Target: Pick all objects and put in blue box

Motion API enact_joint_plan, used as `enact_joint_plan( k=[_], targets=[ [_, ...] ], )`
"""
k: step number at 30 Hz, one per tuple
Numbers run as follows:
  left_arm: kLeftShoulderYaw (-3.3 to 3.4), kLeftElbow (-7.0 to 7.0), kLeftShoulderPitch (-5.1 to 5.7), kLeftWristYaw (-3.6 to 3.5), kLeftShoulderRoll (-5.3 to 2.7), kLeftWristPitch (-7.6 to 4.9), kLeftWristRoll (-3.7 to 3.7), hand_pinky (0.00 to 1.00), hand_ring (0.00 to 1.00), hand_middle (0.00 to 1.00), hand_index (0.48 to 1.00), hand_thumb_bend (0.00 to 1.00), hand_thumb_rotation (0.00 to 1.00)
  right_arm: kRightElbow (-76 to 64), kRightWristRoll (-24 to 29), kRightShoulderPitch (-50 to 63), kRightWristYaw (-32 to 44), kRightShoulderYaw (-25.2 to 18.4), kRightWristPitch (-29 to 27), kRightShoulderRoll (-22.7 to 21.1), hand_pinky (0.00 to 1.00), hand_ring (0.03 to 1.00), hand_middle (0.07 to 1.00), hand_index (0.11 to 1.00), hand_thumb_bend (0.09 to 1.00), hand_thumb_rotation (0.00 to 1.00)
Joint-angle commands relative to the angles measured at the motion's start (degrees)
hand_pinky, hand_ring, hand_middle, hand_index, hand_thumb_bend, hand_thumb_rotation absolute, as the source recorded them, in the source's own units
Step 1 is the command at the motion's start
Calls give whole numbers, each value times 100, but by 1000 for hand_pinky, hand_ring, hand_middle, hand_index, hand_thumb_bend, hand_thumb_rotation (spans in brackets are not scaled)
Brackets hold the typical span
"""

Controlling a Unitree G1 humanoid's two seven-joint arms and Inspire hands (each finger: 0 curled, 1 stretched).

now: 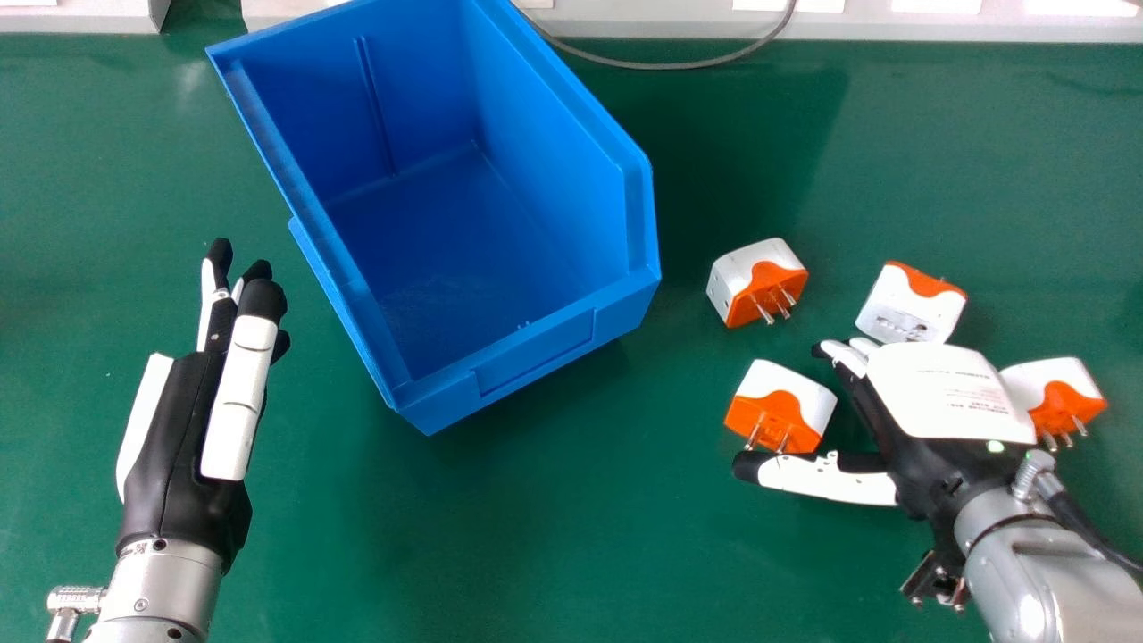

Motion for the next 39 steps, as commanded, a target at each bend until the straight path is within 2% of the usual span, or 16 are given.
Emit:
enact_joint_plan(
  k=[1,6,9,13,15,19,25,35,39],
  targets=[
    [-4,-126,-18,38,3,-17,52,966,977,1000,1000,717,1000,7,-104,-171,100,19,58,-101,840,904,921,895,654,919],
    [7,-26,-49,29,13,-61,49,966,977,1000,1000,719,1000,151,-332,-423,502,236,136,-197,839,901,918,892,653,910],
    [-15,-154,1,49,-10,-6,58,967,978,1000,1000,726,1000,162,-455,-531,720,333,202,-196,835,895,913,889,645,883],
    [-6,-62,-53,36,3,-20,45,969,979,1000,1000,730,1000,133,-545,-633,932,422,316,-151,839,894,914,887,623,827],
    [-20,-150,-24,51,-10,20,52,970,979,1000,1000,731,1000,119,-624,-671,1019,479,329,-166,842,894,916,885,612,809],
    [-35,-183,-24,67,-22,68,65,971,980,1000,1000,740,1000,152,-755,-754,1099,594,275,-224,842,889,913,882,609,812],
    [-54,-139,-48,72,-31,56,47,971,979,1000,1000,741,1000,236,-889,-868,1063,736,134,-309,803,866,892,866,621,827],
    [-92,-210,-62,110,-53,127,25,972,980,1000,1000,740,1000,192,-991,-1032,1185,858,164,-171,794,860,884,858,610,821],
    [-122,-269,-57,134,-70,168,46,968,976,1000,1000,752,1000,235,-1004,-1123,1271,889,204,-103,790,853,878,845,607,782]
  ],
)
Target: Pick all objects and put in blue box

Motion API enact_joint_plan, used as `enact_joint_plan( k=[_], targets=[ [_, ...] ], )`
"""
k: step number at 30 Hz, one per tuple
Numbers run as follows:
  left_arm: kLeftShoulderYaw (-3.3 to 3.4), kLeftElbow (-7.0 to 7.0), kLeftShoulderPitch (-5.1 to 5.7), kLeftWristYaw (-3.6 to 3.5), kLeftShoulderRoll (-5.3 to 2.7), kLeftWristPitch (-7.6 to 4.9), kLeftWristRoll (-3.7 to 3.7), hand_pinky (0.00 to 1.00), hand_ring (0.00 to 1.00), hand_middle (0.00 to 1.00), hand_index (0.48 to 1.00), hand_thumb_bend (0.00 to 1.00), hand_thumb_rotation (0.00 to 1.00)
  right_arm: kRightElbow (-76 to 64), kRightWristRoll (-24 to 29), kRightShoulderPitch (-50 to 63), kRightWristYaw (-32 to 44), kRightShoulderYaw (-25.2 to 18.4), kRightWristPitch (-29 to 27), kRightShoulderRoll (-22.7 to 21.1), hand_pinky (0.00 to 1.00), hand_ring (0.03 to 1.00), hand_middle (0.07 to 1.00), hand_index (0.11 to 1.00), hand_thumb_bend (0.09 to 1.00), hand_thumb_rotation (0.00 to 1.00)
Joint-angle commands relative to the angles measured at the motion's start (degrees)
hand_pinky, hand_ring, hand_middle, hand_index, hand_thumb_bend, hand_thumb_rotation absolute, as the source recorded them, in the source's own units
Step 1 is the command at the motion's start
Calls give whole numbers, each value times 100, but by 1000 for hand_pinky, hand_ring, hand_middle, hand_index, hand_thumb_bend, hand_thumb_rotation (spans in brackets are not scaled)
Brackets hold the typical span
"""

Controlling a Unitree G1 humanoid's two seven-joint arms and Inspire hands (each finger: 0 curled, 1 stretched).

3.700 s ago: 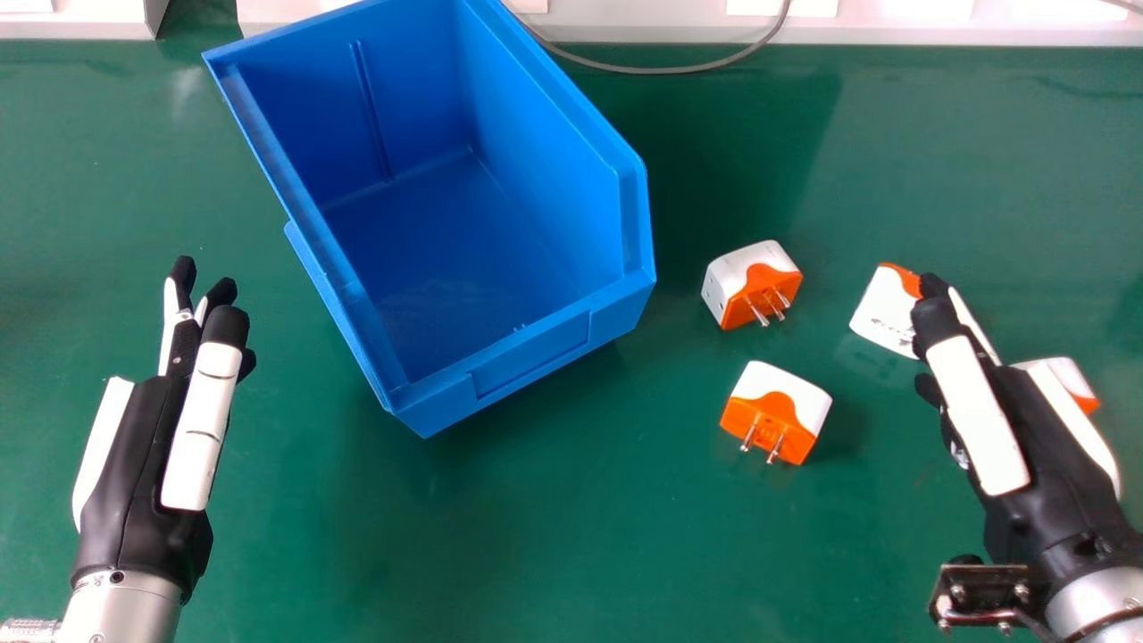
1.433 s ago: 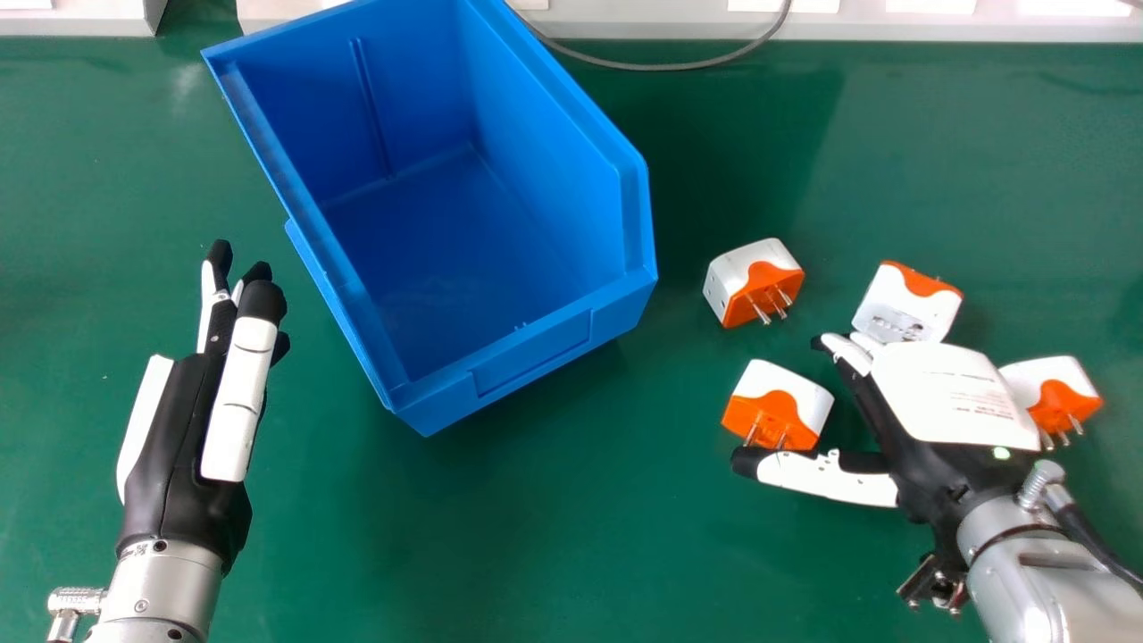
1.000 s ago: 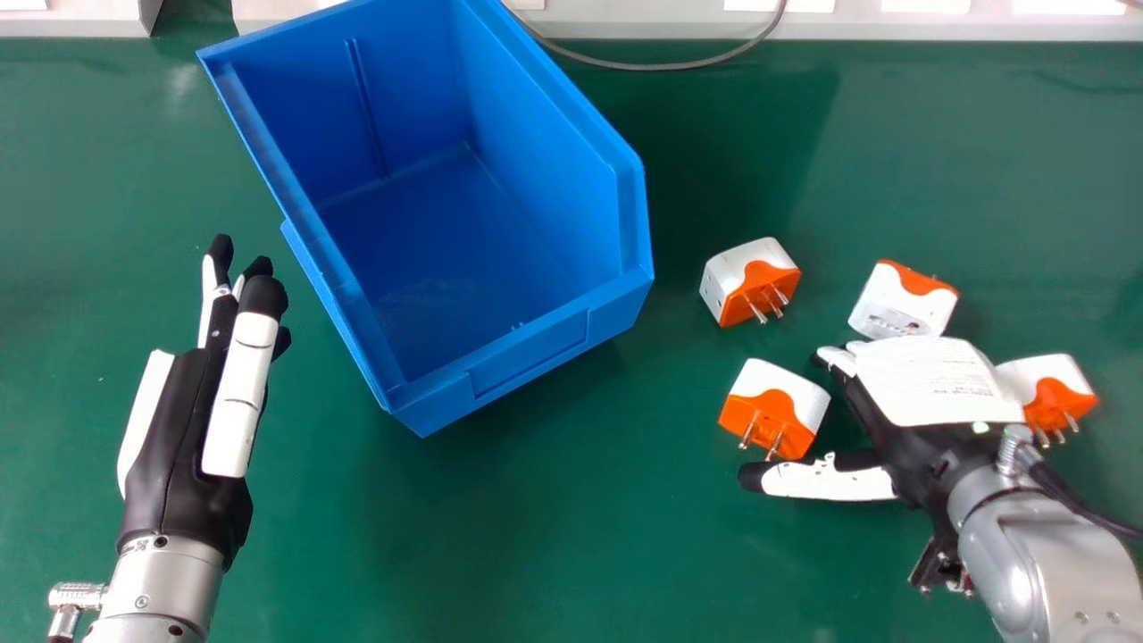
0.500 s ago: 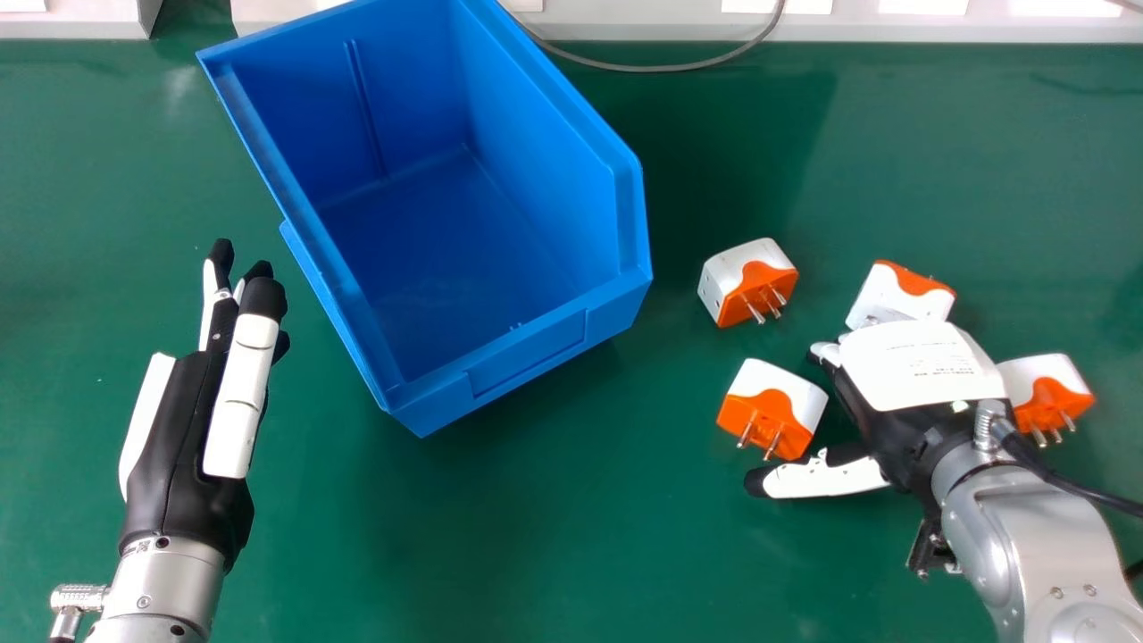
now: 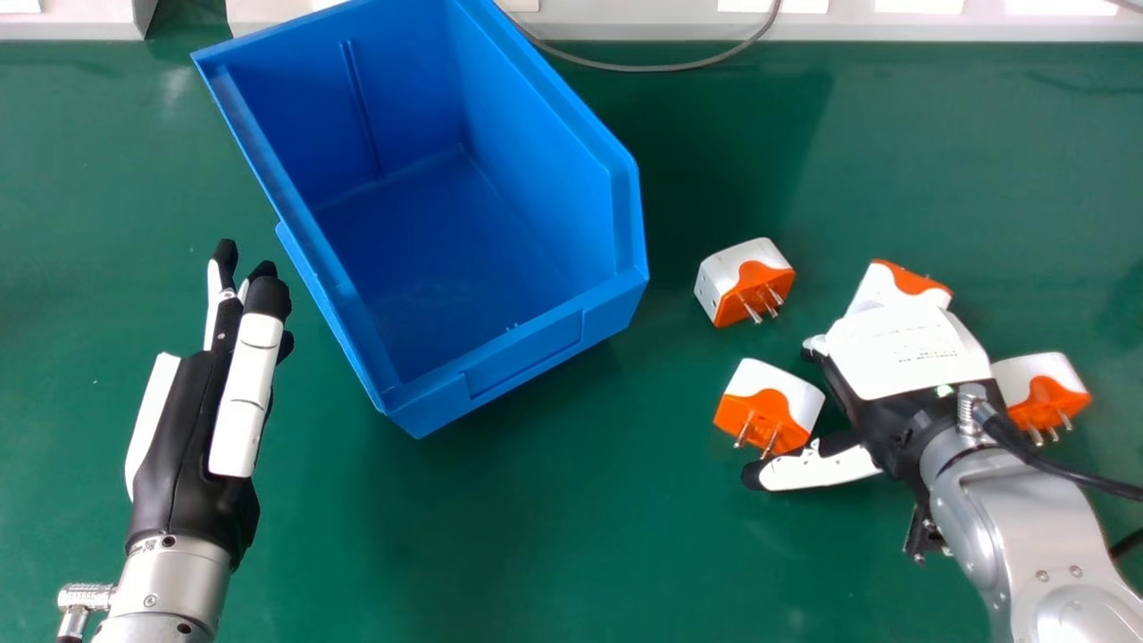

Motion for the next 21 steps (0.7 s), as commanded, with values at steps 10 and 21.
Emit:
enact_joint_plan(
  k=[10,21],
  targets=[
    [-7,-76,-80,43,0,-16,80,955,973,999,999,758,1000,43,-70,-184,87,184,-126,258,777,838,862,832,609,761],
    [-7,-121,-56,43,-8,14,64,951,971,998,995,743,1000,159,-1,-258,40,222,-84,439,762,831,858,830,618,729]
  ],
)
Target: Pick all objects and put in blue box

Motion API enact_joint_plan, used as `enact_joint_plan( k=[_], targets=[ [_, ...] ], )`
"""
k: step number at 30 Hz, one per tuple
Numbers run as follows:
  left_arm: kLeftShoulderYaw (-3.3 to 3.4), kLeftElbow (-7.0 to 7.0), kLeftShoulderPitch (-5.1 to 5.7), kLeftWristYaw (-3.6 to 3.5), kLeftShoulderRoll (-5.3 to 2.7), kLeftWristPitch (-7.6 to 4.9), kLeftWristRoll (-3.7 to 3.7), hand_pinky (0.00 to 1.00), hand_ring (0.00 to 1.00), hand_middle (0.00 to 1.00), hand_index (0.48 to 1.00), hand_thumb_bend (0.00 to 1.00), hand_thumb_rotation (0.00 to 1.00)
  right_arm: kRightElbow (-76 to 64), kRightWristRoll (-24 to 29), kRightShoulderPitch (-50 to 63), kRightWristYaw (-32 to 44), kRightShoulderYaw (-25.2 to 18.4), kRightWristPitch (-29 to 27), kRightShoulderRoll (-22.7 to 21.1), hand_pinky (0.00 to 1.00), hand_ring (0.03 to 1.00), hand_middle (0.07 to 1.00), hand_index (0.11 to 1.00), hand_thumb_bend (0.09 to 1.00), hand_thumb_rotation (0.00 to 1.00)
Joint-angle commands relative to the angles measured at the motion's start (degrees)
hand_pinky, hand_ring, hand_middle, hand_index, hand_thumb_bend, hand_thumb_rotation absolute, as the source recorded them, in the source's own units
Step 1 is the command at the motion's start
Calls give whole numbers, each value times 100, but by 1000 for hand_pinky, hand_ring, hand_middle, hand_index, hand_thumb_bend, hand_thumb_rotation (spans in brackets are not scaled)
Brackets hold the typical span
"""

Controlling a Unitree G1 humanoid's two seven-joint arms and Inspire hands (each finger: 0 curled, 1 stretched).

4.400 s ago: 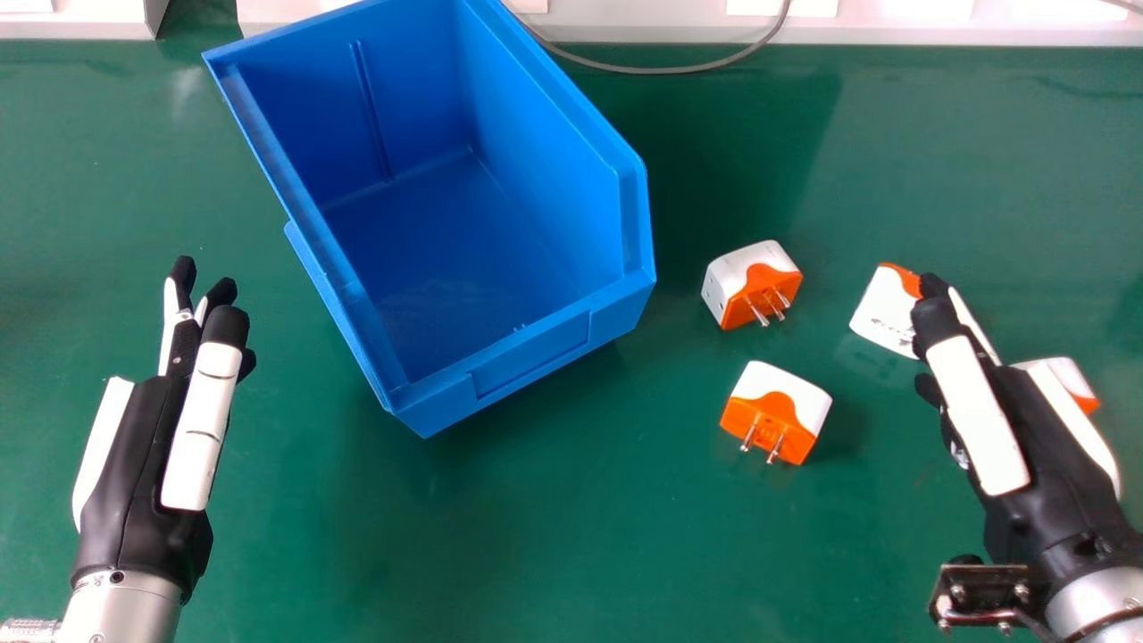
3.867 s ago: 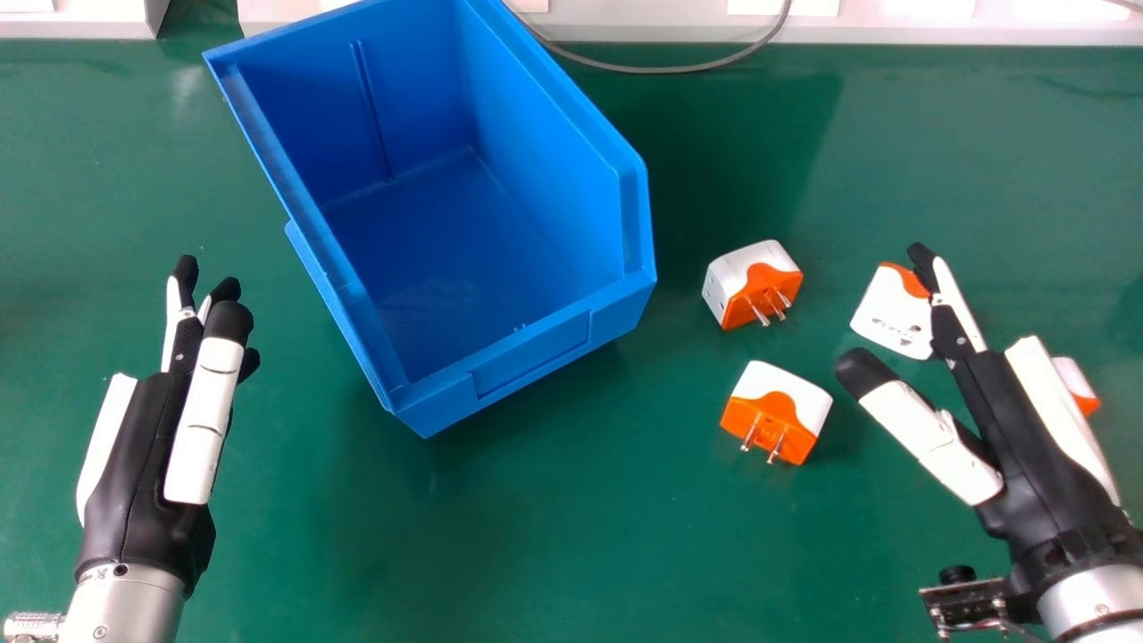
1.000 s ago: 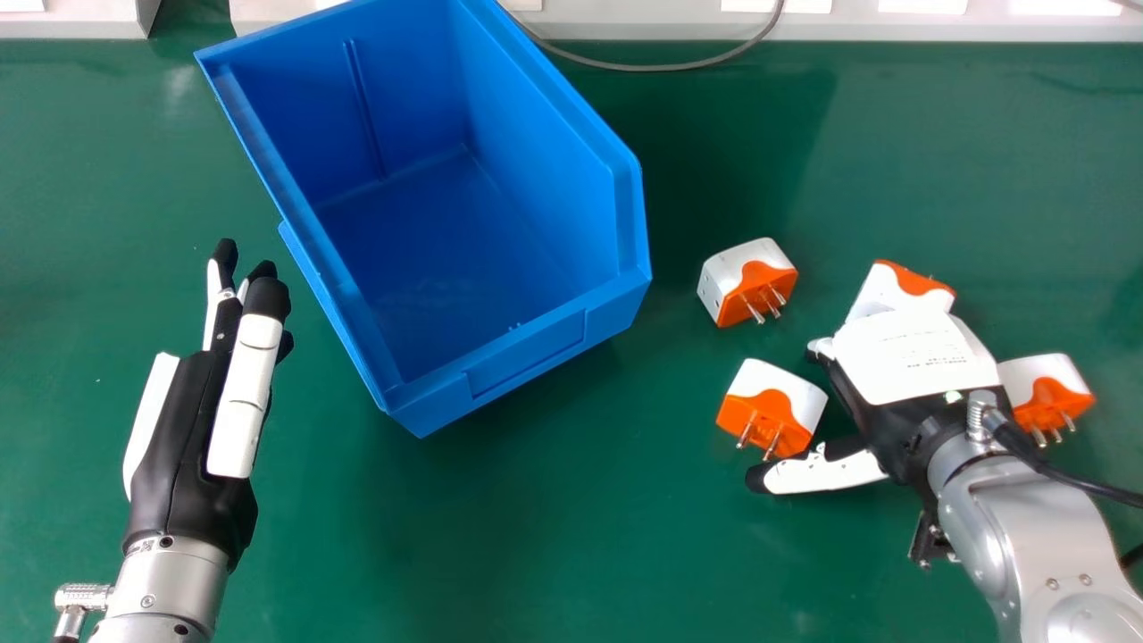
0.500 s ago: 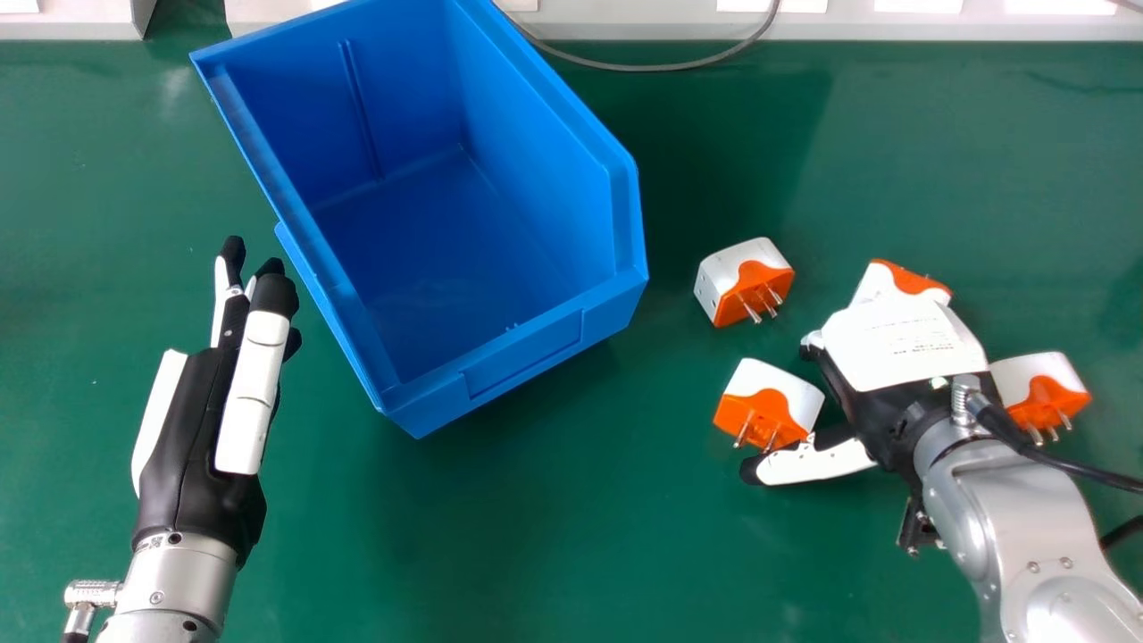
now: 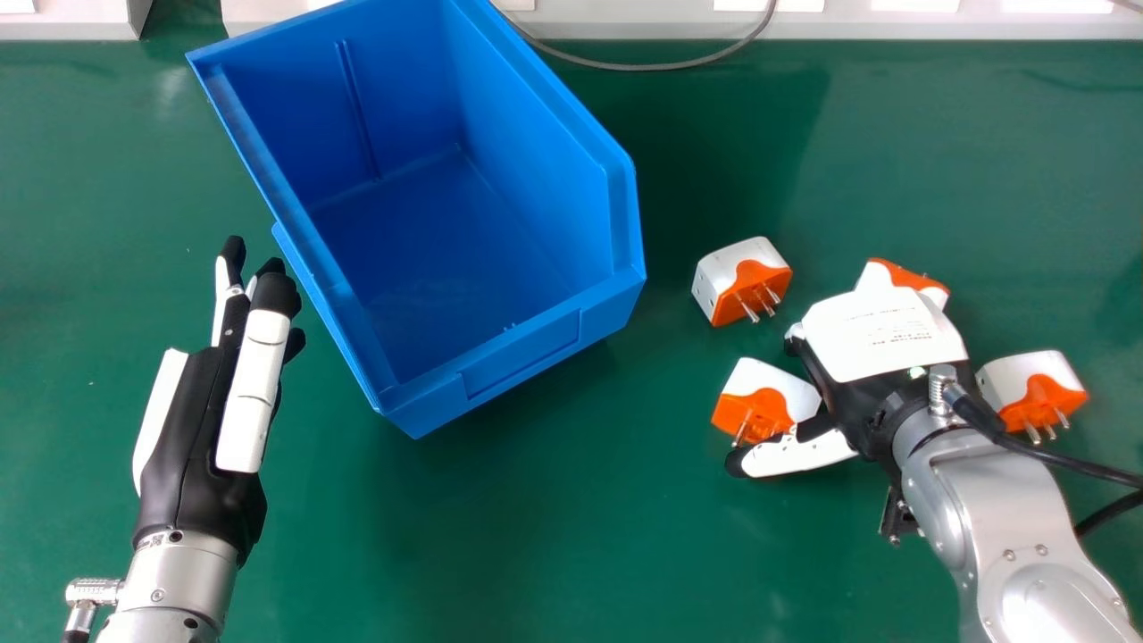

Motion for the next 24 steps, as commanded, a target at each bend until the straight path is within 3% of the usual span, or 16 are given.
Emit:
enact_joint_plan(
  k=[1,6,10,12,14,16,18,24],
  targets=[
    [3,-132,-15,33,-1,-30,56,951,971,998,995,743,1000,-37,126,-3,22,117,-121,124,762,830,858,830,617,726],
    [6,-92,-13,26,-3,-46,51,951,971,998,995,746,1000,-72,34,24,45,202,-176,73,746,811,843,815,598,700],
    [15,-159,34,21,3,-20,42,953,971,998,995,748,1000,-10,112,-7,-140,184,-259,49,670,742,774,745,542,606],
    [14,-197,53,21,2,-6,37,956,972,999,996,750,1000,23,272,48,-394,93,-288,105,419,455,532,611,533,396],
    [10,-249,71,22,1,18,36,958,972,999,996,752,1000,158,446,96,-708,20,-370,163,243,286,372,545,523,264],
    [13,-335,105,17,3,54,23,959,973,999,997,752,1000,253,554,139,-970,-16,-423,172,166,225,309,519,519,211],
    [22,-346,115,6,5,57,8,960,973,999,997,753,1000,277,584,185,-1151,-23,-420,170,144,208,294,510,518,191],
    [34,-380,143,-17,6,76,-19,960,972,999,996,758,1000,553,695,146,-1296,43,-387,186,95,169,368,493,519,62]
  ],
)
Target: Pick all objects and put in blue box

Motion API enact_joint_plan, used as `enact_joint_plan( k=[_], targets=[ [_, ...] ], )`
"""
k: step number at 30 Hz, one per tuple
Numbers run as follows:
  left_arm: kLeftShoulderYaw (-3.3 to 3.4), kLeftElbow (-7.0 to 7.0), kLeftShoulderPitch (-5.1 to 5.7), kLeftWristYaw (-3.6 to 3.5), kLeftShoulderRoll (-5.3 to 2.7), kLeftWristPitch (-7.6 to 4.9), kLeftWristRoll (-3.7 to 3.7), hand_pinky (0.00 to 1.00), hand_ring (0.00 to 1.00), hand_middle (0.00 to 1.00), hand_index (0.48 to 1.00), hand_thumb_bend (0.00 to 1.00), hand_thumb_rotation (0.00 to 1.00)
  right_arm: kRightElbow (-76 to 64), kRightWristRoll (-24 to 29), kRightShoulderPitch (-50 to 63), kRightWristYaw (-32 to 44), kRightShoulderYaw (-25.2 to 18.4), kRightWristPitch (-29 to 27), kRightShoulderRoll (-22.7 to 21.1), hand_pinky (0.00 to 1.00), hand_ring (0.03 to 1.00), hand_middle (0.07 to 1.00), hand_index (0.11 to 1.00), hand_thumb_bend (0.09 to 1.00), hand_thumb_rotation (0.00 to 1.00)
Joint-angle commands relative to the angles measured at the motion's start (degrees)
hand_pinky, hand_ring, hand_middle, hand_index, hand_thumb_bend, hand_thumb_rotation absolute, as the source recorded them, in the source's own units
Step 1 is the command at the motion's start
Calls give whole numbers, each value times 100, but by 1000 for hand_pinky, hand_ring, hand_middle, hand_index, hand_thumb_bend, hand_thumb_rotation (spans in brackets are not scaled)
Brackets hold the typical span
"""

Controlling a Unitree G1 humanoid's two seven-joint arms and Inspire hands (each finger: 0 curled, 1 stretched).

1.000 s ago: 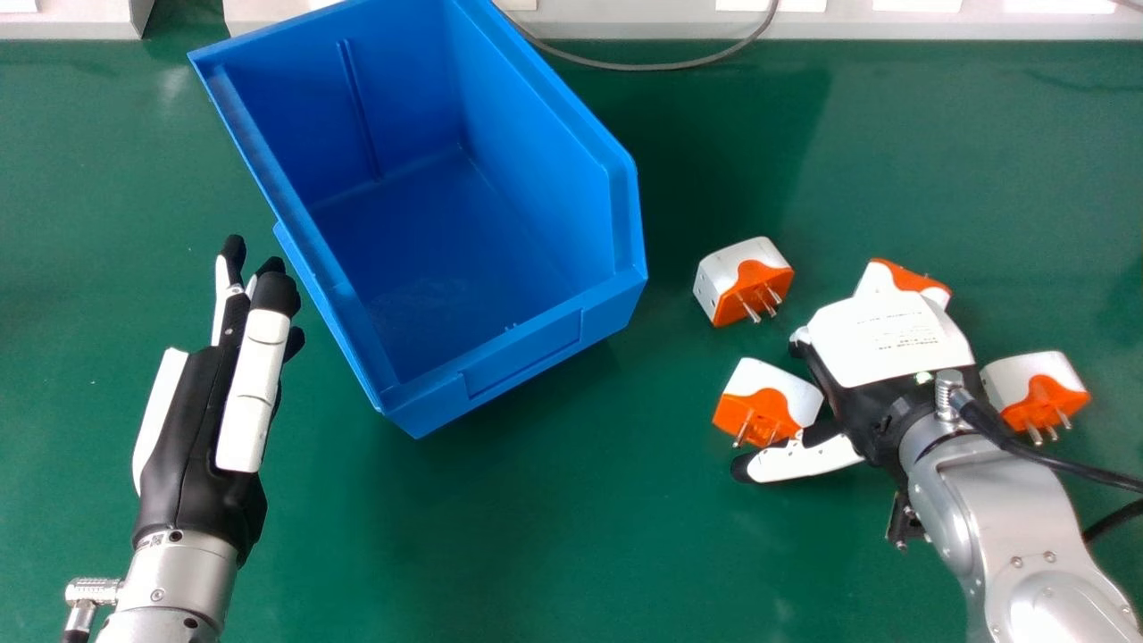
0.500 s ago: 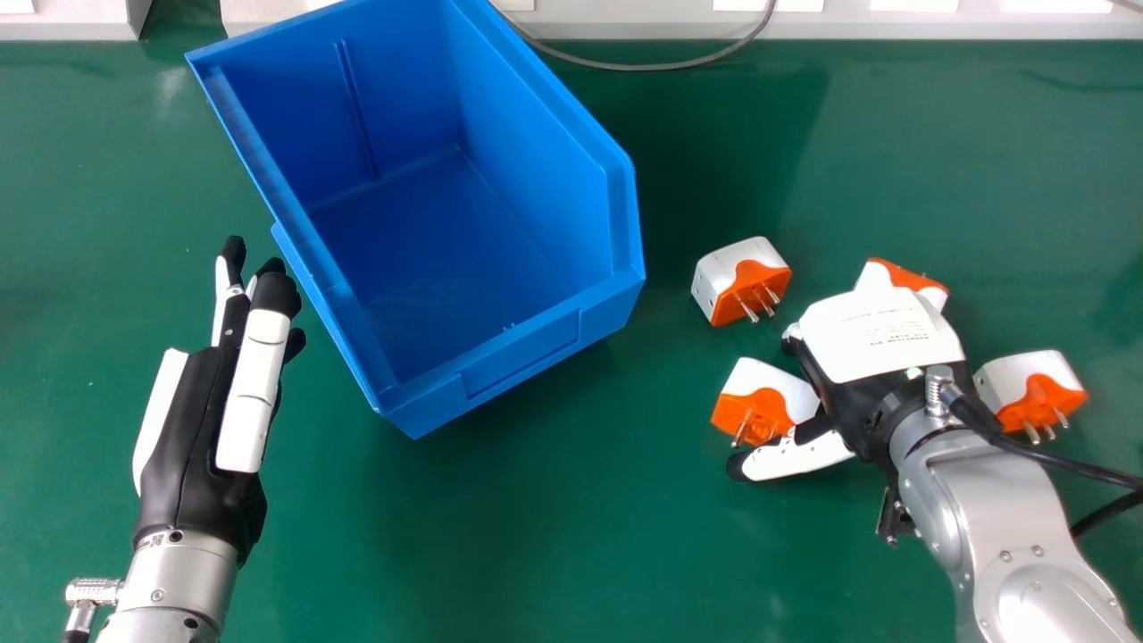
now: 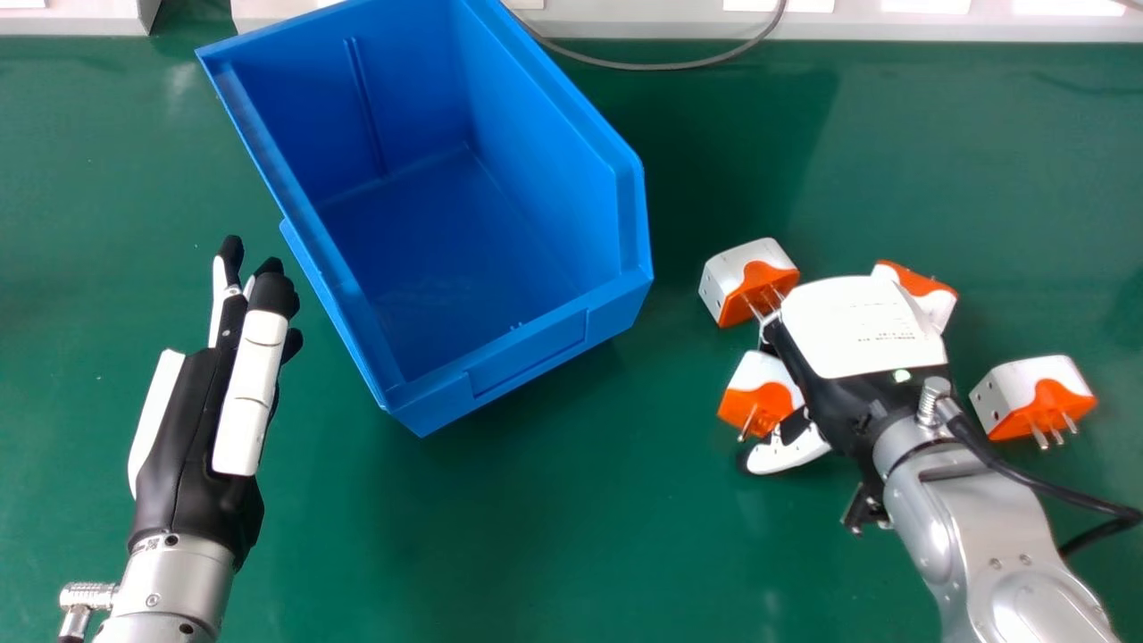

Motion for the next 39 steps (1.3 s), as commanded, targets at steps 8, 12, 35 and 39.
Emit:
enact_joint_plan(
  k=[8,12,35,39],
  targets=[
    [29,-144,38,-7,-1,-77,5,958,971,998,996,760,1000,77,33,183,274,144,-53,-177,199,270,439,499,516,8],
    [28,-124,34,-1,-7,-92,10,957,970,997,995,750,1000,10,19,157,433,141,3,-194,257,344,482,505,513,2],
    [40,-11,-35,3,-8,-102,37,947,963,991,987,769,1000,-3471,599,1300,1248,-807,-132,-217,159,362,479,512,509,0],
    [40,46,-72,15,-15,-118,46,945,962,990,986,771,1000,-3732,712,1032,1185,-820,-519,-169,75,191,474,493,518,0]
  ],
)
